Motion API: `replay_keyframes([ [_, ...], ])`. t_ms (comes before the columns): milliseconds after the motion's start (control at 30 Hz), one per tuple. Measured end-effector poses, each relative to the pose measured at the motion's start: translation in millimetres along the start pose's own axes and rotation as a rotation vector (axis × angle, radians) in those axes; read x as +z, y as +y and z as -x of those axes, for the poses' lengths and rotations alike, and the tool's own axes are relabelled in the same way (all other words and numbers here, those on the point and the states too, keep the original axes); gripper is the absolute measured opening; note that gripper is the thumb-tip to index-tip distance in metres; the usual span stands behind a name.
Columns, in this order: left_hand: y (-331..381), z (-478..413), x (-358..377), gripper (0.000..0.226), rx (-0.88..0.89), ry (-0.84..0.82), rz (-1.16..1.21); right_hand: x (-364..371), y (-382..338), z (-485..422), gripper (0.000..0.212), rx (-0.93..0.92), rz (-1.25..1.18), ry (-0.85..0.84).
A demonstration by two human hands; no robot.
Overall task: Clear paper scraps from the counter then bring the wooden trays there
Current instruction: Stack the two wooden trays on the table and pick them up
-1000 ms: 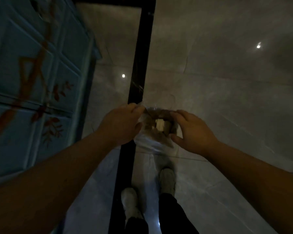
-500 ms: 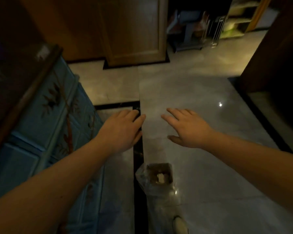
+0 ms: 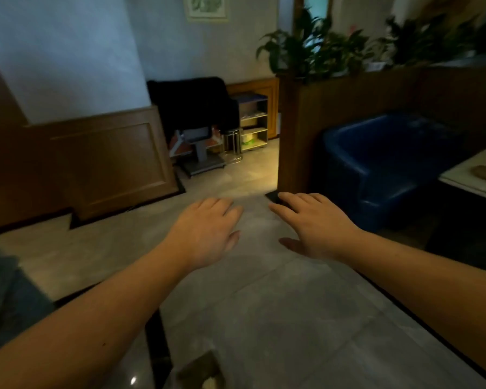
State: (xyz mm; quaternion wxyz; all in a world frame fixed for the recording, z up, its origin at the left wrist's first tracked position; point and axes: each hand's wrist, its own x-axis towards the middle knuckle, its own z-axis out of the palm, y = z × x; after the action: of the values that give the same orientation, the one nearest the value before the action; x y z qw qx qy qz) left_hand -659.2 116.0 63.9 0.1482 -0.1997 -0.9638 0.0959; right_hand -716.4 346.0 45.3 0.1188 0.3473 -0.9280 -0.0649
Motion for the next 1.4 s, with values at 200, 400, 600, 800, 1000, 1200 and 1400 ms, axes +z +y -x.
replay_keyframes([
  [200,120.9,-101.5,-30.5,0.054,0.180,0.119,0.001,-22.1,113.3,106.7,0.076,0.263,0.048,-0.015],
  [400,254.0,-196.0,-48.5,0.053,0.314,0.172,0.084,-27.4,228.2,217.7,0.075,0.466,0.102,-0.075],
  [600,360.4,-272.9,-51.4,0.051,0.440,0.220,0.120,-21.1,318.9,313.8,0.073,0.593,0.121,-0.098],
  [800,435.3,-346.8,-49.9,0.051,0.578,0.235,0.170,-12.5,389.5,373.4,0.072,0.720,0.129,-0.117],
  [1000,480.6,-437.7,-29.9,0.052,0.621,0.245,0.203,21.7,461.7,391.1,0.072,0.836,0.098,-0.135],
  [1200,522.3,-562.2,1.8,0.043,0.697,0.258,0.193,54.3,569.1,365.8,0.068,0.931,0.094,-0.128],
  [1400,548.2,-658.7,22.7,0.043,0.786,0.282,0.181,72.7,648.8,339.4,0.067,0.961,0.132,-0.165],
])
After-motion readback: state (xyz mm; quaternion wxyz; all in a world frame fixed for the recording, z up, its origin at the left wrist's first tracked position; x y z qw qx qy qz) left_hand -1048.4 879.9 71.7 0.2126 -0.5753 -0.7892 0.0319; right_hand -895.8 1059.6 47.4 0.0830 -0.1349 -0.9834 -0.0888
